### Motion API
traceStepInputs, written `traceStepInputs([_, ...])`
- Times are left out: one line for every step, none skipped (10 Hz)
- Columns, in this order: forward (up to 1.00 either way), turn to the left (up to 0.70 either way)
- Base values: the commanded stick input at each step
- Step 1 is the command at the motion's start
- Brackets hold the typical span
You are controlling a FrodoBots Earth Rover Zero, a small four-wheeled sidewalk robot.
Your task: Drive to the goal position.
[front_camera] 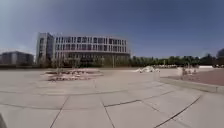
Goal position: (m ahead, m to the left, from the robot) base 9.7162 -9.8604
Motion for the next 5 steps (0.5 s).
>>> traceStepInputs([0.70,0.00])
traceStepInputs([0.70,0.00])
traceStepInputs([0.70,0.00])
traceStepInputs([0.70,0.00])
traceStepInputs([0.70,0.00])
